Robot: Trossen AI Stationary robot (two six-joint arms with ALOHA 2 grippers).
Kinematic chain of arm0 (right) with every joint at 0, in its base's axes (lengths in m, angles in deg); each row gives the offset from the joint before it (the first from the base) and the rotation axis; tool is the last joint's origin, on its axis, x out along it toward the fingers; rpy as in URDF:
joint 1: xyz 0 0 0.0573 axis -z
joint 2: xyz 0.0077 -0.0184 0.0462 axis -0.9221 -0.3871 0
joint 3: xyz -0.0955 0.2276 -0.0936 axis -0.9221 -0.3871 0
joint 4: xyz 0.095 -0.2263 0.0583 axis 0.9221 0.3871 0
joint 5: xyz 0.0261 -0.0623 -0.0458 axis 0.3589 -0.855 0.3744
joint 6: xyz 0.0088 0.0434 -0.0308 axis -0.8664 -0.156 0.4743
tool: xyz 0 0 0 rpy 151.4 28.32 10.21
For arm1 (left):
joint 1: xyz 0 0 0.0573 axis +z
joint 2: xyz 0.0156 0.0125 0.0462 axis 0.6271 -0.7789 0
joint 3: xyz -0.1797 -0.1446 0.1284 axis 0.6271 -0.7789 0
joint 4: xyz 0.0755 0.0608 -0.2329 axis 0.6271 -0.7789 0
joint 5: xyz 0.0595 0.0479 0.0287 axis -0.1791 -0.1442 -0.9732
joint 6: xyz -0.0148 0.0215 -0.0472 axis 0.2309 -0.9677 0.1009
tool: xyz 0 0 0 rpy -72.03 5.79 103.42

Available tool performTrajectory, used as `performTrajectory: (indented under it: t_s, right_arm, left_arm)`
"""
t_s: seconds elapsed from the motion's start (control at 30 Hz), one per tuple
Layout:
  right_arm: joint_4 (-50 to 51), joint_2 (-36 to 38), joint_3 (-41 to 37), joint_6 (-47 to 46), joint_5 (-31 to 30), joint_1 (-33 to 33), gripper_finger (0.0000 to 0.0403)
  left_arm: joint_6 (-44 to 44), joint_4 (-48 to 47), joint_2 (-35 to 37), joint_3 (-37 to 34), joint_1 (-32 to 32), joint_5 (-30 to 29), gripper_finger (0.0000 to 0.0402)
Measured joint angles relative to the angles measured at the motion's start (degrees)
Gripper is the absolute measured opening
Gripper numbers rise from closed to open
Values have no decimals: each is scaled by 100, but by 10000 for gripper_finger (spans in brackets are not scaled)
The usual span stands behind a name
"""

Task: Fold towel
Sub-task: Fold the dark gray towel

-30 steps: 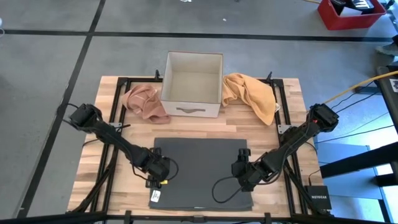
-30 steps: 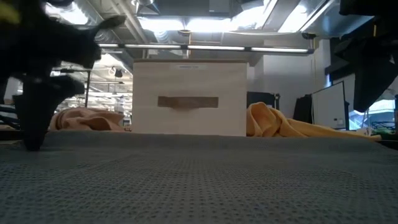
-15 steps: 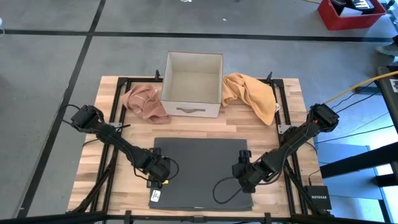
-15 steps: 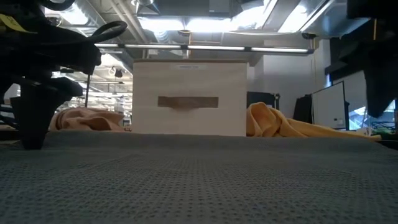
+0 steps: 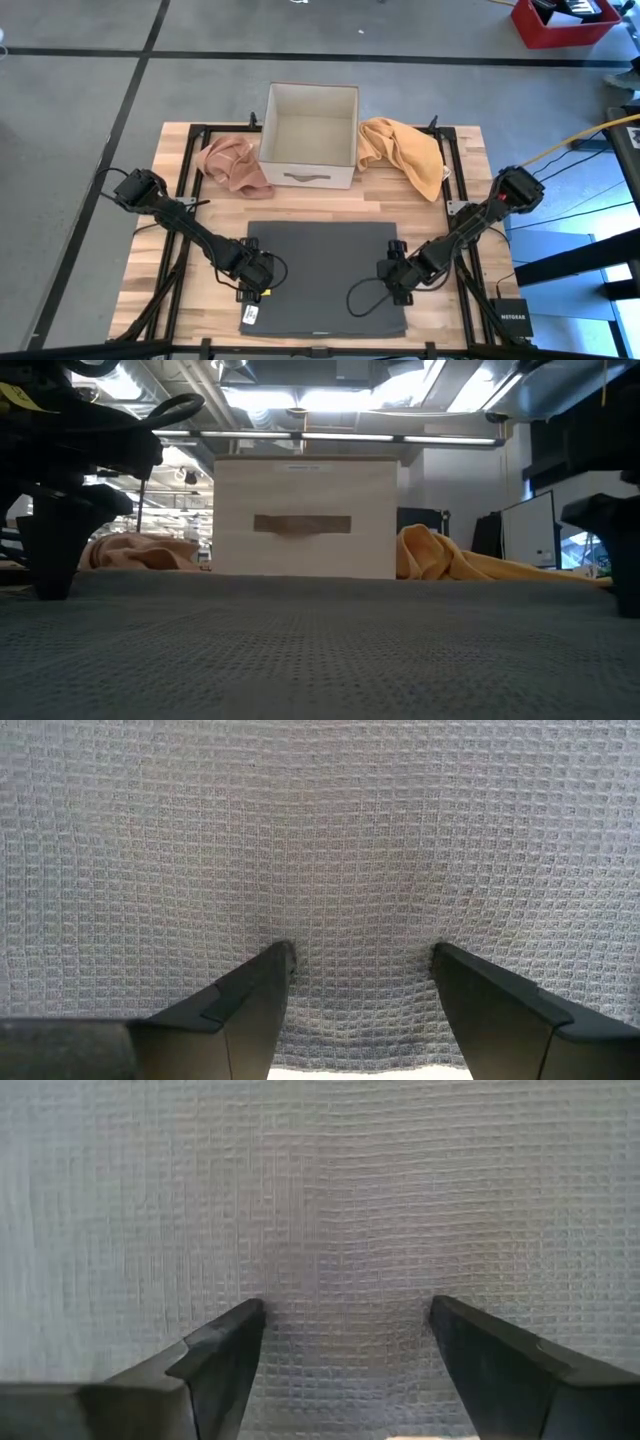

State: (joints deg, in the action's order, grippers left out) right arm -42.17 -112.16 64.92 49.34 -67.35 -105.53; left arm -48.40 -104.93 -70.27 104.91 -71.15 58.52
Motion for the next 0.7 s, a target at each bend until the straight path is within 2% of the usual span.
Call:
performTrajectory:
  t_s: [0.43,0.57,0.7]
  right_arm:
    - [-142,-32,-209,-17,-36,8,291]
    - [-134,-123,-207,-39,-38,8,269]
    - [-170,-279,-184,-39,-10,8,225]
  left_arm:
    - [20,6,0,-4,-44,-127,236]
    - [1,17,0,-4,-44,-133,216]
    - [-24,25,-2,-4,-49,-152,184]
